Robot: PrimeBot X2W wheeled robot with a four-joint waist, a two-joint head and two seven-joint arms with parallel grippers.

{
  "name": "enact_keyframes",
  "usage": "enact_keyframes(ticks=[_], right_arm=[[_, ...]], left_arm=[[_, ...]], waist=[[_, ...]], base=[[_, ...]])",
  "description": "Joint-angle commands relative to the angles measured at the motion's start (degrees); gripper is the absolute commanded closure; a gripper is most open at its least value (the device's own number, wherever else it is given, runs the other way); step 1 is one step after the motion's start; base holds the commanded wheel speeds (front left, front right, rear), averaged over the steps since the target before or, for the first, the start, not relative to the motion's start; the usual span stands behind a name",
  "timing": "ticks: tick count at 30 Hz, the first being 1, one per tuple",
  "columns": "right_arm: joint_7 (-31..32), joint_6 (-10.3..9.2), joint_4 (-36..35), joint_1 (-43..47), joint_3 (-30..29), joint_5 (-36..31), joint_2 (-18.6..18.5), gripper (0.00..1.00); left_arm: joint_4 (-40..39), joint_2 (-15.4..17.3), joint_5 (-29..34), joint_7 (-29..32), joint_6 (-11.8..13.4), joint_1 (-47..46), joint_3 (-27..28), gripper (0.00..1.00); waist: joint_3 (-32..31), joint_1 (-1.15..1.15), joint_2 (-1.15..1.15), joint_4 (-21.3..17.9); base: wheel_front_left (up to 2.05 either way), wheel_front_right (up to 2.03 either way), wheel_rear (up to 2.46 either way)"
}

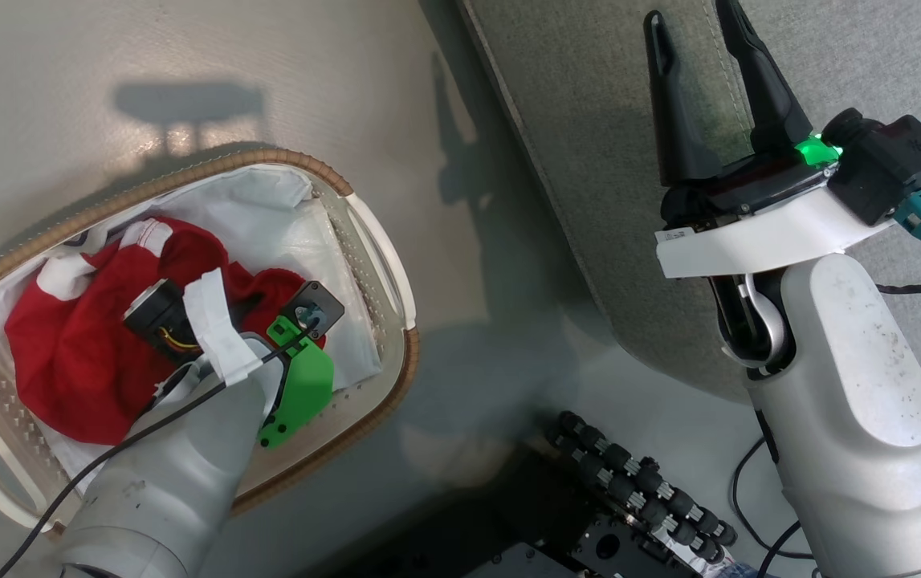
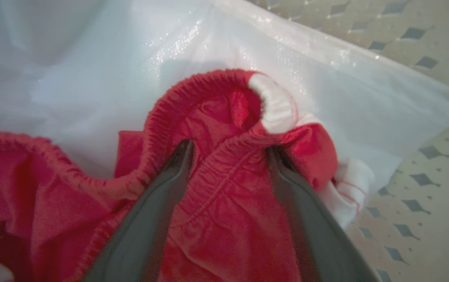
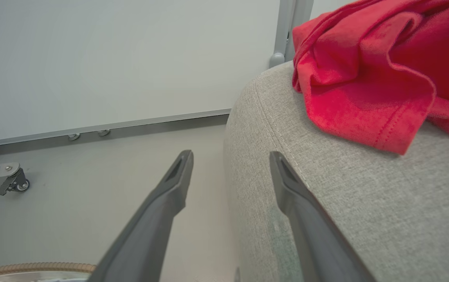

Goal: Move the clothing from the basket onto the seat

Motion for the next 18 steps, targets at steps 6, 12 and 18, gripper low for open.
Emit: enact_keyframes(ticks=[6, 12, 18], right_arm=[[-0.1, -0.08, 0.9, 0.7, -0.4, -1.1, 0.0, 0.0], [-0.1, -0.08, 2.1, 1.8, -0.9, -3.0, -0.1, 0.0], [-0.1, -0.08, 3.8, 3.9, -2.1, -5.9, -0.1, 0.0]], left_arm=[[0.2, -0.5, -2.3, -0.4, -0.2, 1.4, 0.3, 1.0], [-1.1, -1.7, -5.0, -5.0, -0.2, 3.8, 0.3, 1.0], [-3.5, -2.5, -9.3, -10.5, -0.2, 7.4, 0.0, 1.0]], waist=[[-0.9, -0.01, 0.0, 0.9], [-5.2, -0.01, 0.0, 3.7], [-11.8, -0.01, 0.0, 7.4]], base=[[0.0, 0.0, 0.0], [0.0, 0.0, 0.0], [0.0, 0.0, 0.0]])
